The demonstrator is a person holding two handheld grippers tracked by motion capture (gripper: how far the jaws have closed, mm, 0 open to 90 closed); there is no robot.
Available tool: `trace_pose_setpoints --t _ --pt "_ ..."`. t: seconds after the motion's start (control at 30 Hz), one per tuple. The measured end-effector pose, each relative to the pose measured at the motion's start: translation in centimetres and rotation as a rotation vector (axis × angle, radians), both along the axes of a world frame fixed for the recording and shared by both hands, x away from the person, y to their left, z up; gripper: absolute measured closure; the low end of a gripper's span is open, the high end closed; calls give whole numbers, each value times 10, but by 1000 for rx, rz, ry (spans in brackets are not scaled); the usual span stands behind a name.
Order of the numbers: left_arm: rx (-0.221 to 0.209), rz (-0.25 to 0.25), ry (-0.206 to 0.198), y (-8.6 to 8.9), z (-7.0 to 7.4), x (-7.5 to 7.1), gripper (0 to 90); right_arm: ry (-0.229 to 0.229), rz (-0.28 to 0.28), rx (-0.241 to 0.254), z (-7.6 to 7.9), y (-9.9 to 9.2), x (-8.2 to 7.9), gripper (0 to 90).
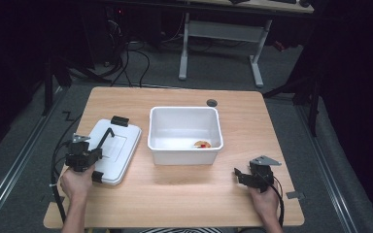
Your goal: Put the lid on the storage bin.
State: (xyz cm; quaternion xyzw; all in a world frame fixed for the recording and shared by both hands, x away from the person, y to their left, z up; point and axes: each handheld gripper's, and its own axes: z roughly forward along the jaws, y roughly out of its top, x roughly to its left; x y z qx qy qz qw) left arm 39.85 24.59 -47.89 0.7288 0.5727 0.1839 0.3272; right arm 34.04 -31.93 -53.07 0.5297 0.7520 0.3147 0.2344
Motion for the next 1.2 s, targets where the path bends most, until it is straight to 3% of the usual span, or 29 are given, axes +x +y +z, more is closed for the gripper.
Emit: trace_pose_setpoints --t 0.5,0.83,1.2 --pt "-48 -23 -26 12 13 -5 851 0 1 0 0 0 0 289" --pt "-41 -41 -59 21 39 -9 851 0 2 -1 0 0 0 290" --pt "-64 -87 -93 27 65 -6 852 -1 2 0 0 0 0 290"
